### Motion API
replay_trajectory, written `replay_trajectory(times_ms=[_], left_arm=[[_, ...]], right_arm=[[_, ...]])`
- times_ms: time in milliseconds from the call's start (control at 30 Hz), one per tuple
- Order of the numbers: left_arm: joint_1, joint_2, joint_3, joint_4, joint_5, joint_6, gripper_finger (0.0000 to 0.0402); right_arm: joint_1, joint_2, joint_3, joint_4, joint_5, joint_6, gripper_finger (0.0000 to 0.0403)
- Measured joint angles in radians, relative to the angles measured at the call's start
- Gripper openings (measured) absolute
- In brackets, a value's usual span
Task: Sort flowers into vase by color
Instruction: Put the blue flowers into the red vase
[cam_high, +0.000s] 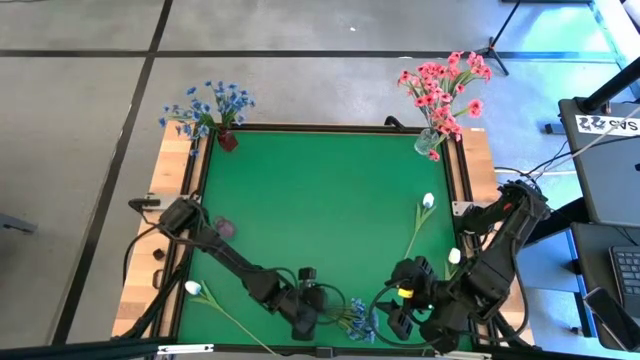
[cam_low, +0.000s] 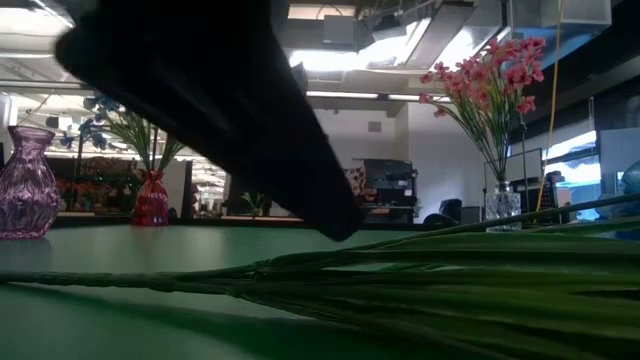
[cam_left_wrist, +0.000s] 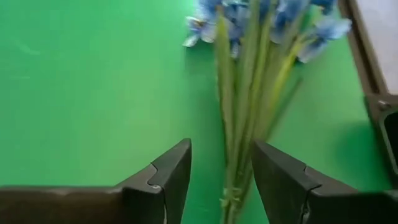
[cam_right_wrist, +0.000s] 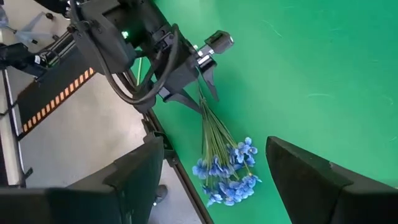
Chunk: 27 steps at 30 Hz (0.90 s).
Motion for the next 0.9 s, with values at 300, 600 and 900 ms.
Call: replay_trajectory(times_ms=[300,600,900], left_arm=[[0.042,0.065,0.0,0.132,0.105,0.078,0.0164],[0.045,0.097,0.001,0.192,0.145,0.06,0.0137],[0.045,0.045,-0.004,0.1,0.056,-0.095,0.0012]], right_arm=[[0.0,0.0,0.0,0.003,0.0,0.07,0.0285],[0.002,0.0,0.0,0.001,0.0,0.078,0.0285],[-0.018,-0.016,0.0,-0.009,0.001,0.069,0.0285]])
